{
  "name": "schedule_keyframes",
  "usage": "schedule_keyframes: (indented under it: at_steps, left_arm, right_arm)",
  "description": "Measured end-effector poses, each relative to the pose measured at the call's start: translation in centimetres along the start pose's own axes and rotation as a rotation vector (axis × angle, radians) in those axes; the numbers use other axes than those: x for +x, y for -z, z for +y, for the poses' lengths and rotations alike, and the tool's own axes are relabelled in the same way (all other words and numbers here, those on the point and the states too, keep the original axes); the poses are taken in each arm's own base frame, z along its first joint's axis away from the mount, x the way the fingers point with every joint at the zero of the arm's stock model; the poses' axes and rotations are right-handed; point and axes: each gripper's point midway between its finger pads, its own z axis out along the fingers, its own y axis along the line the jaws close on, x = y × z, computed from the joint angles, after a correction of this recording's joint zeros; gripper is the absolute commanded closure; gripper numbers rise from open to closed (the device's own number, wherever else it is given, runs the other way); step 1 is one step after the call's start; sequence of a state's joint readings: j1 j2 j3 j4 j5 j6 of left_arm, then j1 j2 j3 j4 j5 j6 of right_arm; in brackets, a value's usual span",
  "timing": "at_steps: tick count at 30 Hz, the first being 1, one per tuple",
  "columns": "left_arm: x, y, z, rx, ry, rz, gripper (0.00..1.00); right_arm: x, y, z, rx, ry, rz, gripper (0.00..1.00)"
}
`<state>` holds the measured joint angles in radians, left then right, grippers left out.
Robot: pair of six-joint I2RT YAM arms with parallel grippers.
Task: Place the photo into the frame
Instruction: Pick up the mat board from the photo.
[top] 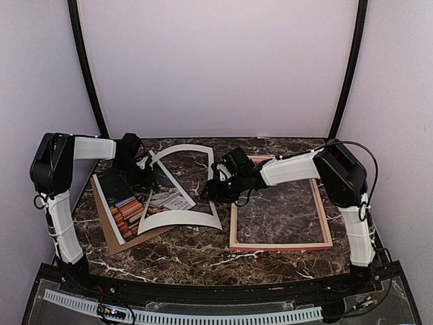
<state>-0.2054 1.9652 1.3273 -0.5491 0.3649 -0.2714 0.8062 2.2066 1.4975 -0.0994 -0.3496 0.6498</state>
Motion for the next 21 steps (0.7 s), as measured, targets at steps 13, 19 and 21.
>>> schedule_keyframes:
  at_steps: [13,19,21]
  left_arm:
    - [0.42,-0.11,0.74,-0.193,-0.050,0.015,0.87]
    - [0.33,0.10,0.82,-0.206,-0.053,0.014,0.91]
    - [0.31,0.18,0.89,-0.212,-0.053,0.015,0.91]
  right_arm:
    - [0.06,-0.03,0.01,-0.004,0.002,0.001,0.38]
    - [0.14,0.04,-0.02,0.000,0.011,0.005,0.35]
    - [0.08,0.10,0.04,0.002,0.019,0.007,0.34]
